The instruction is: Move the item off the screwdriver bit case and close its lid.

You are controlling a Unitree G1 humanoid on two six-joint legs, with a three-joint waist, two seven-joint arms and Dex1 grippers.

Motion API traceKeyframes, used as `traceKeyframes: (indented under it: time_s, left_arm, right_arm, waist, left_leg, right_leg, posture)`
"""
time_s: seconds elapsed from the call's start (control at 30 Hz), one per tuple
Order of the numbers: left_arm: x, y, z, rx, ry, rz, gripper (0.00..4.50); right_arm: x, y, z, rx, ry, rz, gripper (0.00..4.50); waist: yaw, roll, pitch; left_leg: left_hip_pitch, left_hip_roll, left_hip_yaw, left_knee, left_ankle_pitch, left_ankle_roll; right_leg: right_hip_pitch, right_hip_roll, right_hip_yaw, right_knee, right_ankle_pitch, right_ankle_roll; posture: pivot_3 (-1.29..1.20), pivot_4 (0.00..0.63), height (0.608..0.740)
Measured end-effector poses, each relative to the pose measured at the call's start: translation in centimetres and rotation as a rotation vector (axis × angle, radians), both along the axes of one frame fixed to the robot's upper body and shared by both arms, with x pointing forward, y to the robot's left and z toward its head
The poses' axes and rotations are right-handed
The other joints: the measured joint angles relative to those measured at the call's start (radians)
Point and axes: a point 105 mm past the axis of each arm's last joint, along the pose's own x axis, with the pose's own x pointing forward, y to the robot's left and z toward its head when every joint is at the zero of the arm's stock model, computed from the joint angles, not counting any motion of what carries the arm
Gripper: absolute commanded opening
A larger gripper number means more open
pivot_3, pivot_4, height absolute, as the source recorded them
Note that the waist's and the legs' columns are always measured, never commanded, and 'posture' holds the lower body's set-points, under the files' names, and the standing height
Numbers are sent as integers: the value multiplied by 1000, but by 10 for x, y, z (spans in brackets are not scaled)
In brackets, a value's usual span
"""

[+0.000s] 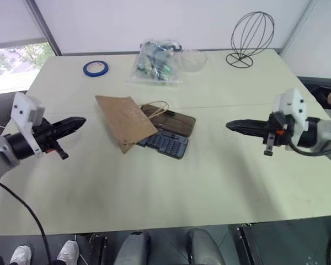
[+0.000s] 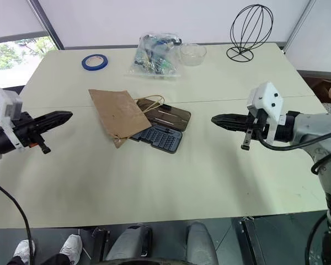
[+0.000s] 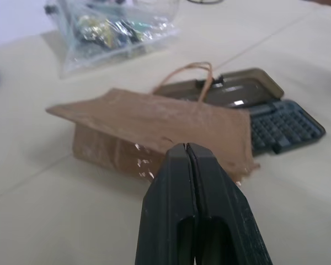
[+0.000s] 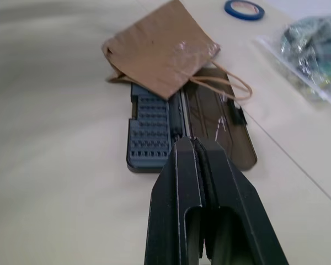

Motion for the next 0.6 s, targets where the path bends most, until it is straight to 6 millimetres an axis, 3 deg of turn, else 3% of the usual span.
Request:
traceKeyframes:
  time_s: [0.6]
  left_arm:
    - [-3,0,-6,13,9,19,0]
  right_arm:
    - [0,4,-4,27,27,13,49]
  waist:
    - [1,0,0]
  left_leg:
    - [0,0,0,0,0,0]
  right_leg:
    - [-1,0,0,0,0,0]
  posture:
    - [0,150,740]
